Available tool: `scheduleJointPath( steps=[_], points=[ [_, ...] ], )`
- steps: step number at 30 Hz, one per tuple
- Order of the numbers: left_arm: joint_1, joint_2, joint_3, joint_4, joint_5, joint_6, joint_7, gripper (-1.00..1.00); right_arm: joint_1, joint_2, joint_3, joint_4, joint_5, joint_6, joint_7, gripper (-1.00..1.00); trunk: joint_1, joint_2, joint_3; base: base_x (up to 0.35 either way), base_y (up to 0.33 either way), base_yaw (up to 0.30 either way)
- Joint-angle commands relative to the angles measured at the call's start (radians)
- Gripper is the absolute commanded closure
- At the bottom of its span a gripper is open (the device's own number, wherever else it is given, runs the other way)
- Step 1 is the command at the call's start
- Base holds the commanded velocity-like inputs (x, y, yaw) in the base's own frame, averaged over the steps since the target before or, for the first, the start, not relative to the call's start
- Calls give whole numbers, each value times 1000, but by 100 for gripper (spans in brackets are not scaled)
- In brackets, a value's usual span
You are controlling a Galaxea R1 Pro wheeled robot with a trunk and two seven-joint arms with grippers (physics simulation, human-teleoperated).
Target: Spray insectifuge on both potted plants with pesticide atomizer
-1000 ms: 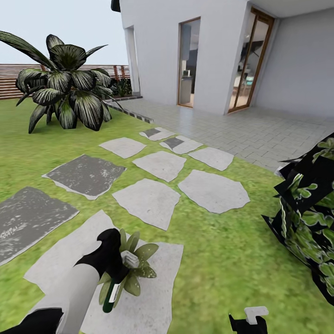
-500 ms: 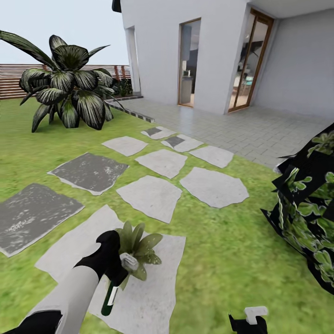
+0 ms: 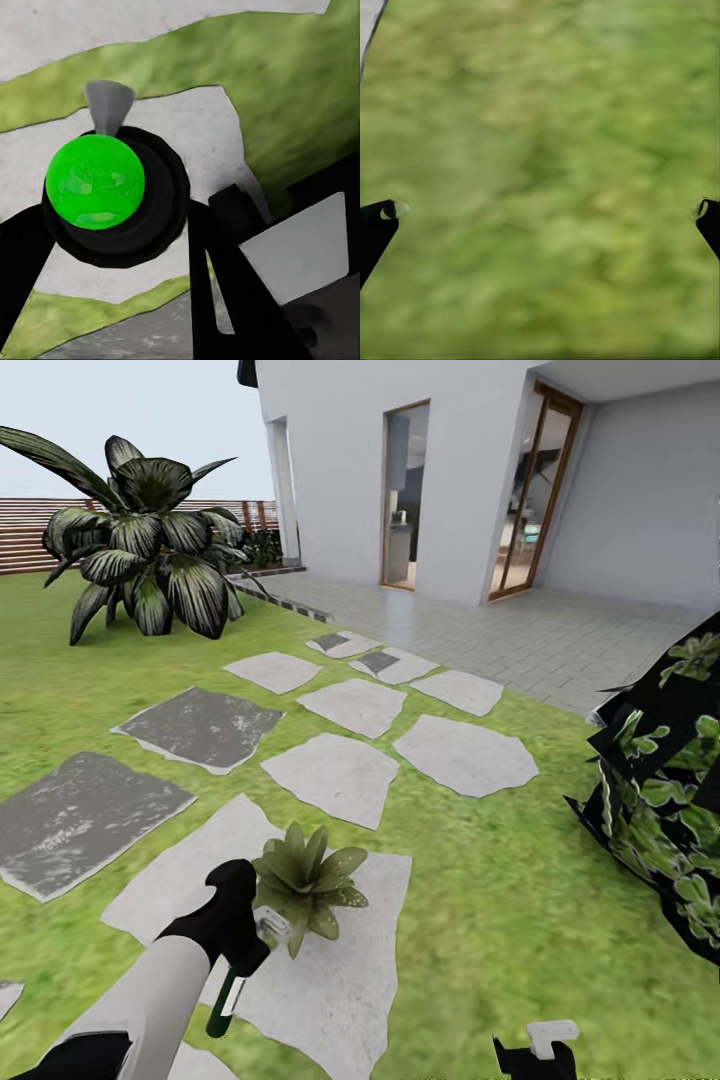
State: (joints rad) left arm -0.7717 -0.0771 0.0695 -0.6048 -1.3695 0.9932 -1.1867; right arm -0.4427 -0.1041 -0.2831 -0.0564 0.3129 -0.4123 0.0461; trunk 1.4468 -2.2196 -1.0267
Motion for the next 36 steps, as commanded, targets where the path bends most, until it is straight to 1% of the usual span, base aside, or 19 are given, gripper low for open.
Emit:
scheduleJointPath(
  steps=[1, 4, 5, 7, 12, 17, 18, 22, 26, 36],
  points=[
    [-1, -4, 8, -1, -9, 7, 13, 100, -1, 0, -9, 1, 5, -3, 5, -100, 0, 0, -1, -1, 9, -31],
    [-3, -15, 14, -2, -2, 9, 82, 100, -1, -1, -10, 1, 5, -3, 7, -100, 0, 0, -1, 0, 4, -13],
    [-4, -19, 15, -1, -1, 10, 91, 100, -1, -2, -10, 1, 6, -3, 7, -100, 0, 0, -1, 0, 1, -4],
    [-3, -22, 17, 5, 1, 9, 102, 100, -1, -2, -10, 1, 6, -3, 7, -100, 0, 0, -1, 0, 1, -2],
    [0, -20, 16, 13, 7, 8, 103, 100, -1, -2, -10, 1, 6, -3, 8, -100, 0, 0, -1, 0, 0, 0],
    [1, -18, 15, 31, 97, 6, 101, 100, -1, -5, -10, 0, 5, -3, 6, -100, 0, 0, -1, 0, 0, 0],
    [0, -16, 14, 34, 107, 6, 101, 100, -1, -5, -10, 0, 5, -3, 6, -100, 0, 0, -1, 69, 49, 0],
    [0, -17, 5, 35, 106, 6, 105, 100, -1, -6, -10, -1, 4, -3, 6, -100, 0, 0, -1, 217, 134, 0],
    [0, -22, 7, 36, 104, 7, 105, 100, -1, -9, -11, -2, 3, -3, 6, -100, 0, 0, -1, 123, 80, -30],
    [0, -17, 2, 37, 105, 6, 108, 100, -1, -9, -10, -2, 3, -3, 6, -100, 0, 0, -1, 5, 4, -268]
  ],
)
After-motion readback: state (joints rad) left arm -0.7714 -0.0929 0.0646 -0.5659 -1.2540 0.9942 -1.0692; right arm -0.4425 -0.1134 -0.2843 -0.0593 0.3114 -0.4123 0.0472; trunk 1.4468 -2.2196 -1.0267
